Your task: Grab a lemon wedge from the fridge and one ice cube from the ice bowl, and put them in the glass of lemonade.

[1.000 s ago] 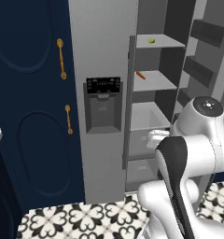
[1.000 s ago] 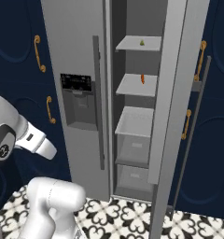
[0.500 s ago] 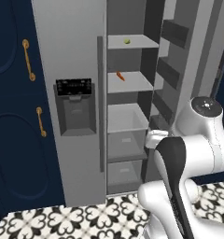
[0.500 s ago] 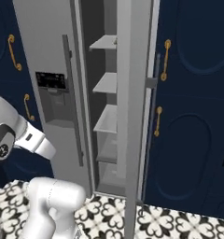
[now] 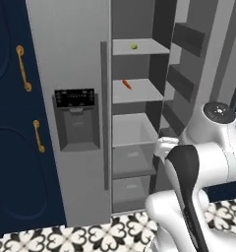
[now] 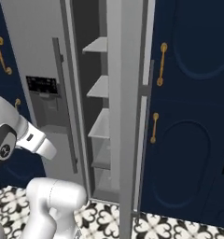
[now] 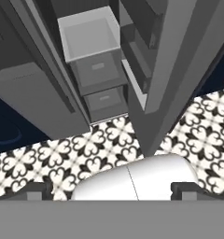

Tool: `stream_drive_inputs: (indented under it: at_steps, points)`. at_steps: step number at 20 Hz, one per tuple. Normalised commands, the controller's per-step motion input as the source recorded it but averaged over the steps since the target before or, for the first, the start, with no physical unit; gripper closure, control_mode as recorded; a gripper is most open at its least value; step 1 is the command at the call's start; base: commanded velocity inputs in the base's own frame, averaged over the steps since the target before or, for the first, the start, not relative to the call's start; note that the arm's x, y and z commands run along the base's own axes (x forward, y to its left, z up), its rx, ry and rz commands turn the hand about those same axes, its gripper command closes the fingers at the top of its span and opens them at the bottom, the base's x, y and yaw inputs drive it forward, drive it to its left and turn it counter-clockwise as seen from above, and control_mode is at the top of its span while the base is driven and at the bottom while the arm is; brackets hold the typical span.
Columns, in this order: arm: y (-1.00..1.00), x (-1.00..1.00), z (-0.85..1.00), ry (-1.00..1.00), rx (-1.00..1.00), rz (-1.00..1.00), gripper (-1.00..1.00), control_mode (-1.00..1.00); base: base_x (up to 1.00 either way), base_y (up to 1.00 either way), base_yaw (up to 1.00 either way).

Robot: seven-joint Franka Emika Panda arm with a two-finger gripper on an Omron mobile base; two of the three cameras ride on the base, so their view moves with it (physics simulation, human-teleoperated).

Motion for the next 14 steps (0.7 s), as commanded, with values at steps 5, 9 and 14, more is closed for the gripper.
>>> stream_drive_inputs:
  at_steps: [5,9,14]
  points:
    - [0.0,0.0,0.0,0.0,0.0,0.0,-1.0,1.0,0.54,0.26,-0.04]
    - [0.0,0.0,0.0,0.0,0.0,0.0,-1.0,1.0,0.52,0.43,-0.09]
    - [0.0,0.0,0.0,0.0,0.0,0.0,-1.0,1.0,0.48,0.38,-0.1]
